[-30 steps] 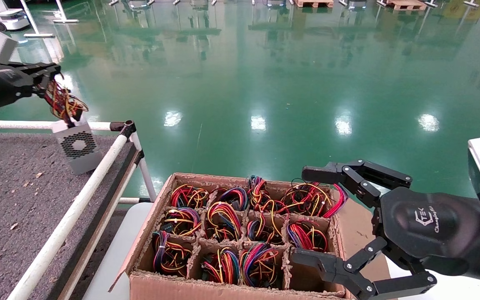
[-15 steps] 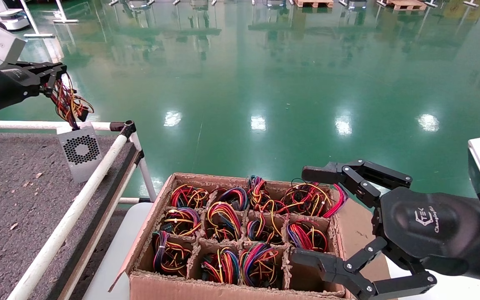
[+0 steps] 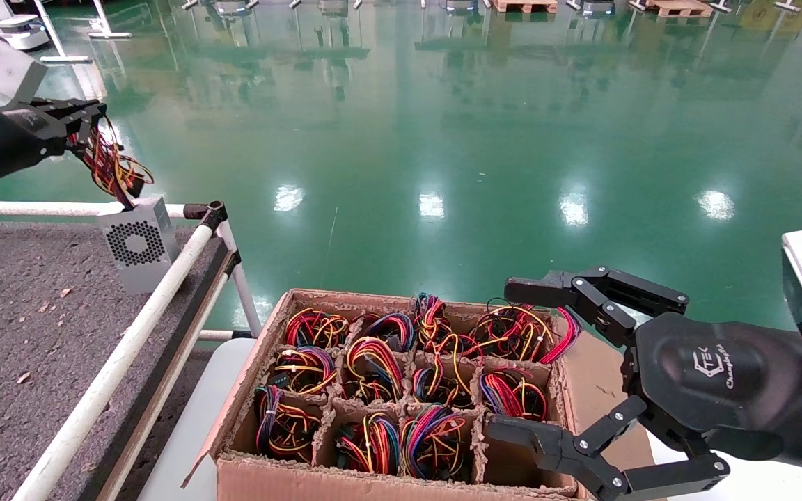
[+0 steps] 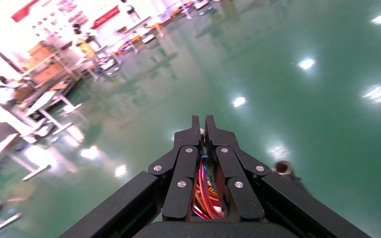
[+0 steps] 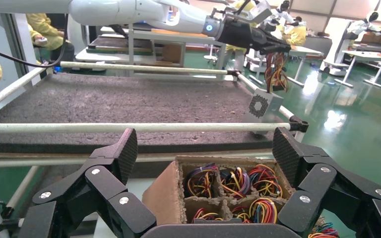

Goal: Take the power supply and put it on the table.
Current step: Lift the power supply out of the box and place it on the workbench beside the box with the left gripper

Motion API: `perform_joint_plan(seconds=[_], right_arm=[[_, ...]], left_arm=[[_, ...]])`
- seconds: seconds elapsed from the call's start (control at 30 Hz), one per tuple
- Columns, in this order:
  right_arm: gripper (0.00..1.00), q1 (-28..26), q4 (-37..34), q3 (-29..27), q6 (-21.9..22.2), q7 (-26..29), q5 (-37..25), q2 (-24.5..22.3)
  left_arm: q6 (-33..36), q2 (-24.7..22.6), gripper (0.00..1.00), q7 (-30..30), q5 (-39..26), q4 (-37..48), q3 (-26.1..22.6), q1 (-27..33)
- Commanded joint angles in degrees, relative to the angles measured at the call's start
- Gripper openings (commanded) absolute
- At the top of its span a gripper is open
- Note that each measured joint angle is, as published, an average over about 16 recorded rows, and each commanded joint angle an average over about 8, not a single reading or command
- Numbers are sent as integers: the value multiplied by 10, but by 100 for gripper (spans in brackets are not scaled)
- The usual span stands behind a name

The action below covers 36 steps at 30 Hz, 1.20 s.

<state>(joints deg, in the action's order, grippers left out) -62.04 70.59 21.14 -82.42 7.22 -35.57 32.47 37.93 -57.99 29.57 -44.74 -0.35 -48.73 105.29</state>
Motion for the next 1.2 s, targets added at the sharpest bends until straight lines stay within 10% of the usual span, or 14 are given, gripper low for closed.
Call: perform_joint_plan(seconds=[0.03, 1.2], right_arm=[[100, 0, 0, 0, 0, 0, 0, 0], [100, 0, 0, 0, 0, 0, 0, 0]], left_arm=[[-20, -6, 0, 9, 1, -2, 1, 2], [-153, -84, 0, 174, 27, -13, 23, -39]])
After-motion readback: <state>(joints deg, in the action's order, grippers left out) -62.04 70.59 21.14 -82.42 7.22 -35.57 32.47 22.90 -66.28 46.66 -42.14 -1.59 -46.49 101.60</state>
